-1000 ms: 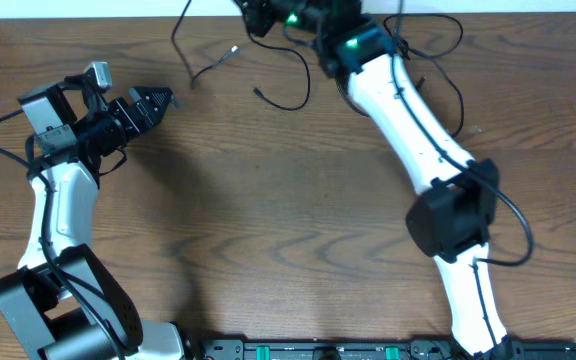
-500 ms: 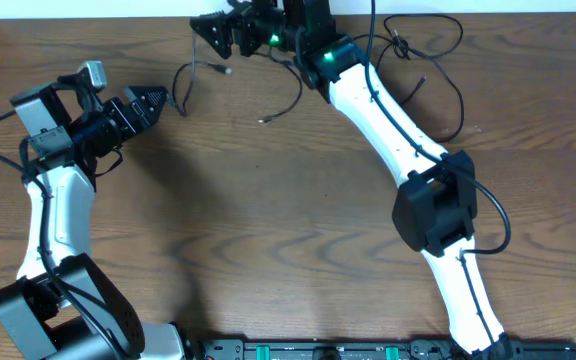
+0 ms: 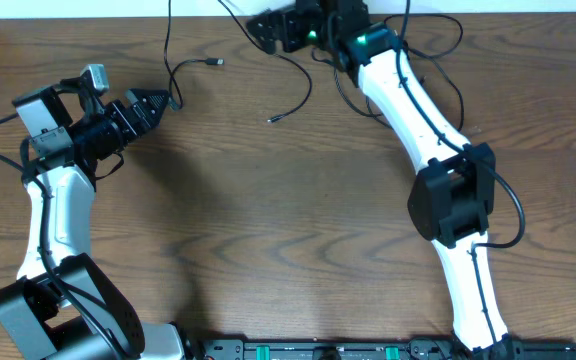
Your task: Untangle cables
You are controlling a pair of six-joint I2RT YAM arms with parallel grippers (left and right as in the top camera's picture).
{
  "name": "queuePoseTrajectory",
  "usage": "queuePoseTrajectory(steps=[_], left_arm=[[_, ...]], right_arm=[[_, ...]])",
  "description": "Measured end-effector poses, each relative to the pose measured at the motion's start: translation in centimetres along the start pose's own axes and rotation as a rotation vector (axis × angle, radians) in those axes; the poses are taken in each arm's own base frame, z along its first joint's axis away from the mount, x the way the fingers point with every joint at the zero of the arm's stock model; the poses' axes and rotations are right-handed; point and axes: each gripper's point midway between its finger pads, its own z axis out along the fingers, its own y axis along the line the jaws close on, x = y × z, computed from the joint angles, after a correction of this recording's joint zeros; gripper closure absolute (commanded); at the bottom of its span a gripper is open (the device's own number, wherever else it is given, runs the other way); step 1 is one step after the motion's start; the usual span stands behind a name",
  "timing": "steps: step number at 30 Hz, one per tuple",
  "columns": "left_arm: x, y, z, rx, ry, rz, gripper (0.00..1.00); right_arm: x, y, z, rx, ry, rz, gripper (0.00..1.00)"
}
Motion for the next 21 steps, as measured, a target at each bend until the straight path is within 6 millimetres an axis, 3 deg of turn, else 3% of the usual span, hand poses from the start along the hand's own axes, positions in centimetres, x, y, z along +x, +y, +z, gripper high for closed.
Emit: queuePoseTrajectory(steps=[5, 11, 21], left_arm=[[0.1, -0.2, 0.0, 0.009, 0.004, -0.001, 0.08], [0.4, -0.1, 0.0, 0.008, 0.014, -0.012, 0.08], [0.9, 0.0, 0.0, 0.003, 0.034, -0.035, 0.08]], right_arm=[[4.3, -4.0, -1.2, 0.151, 0.171, 0.032, 0.01], [8.8, -6.9, -3.2, 0.290, 0.359, 0.055, 0.01], [13.8, -11.1, -5.9, 0.355, 0.540, 0.068, 0.01]])
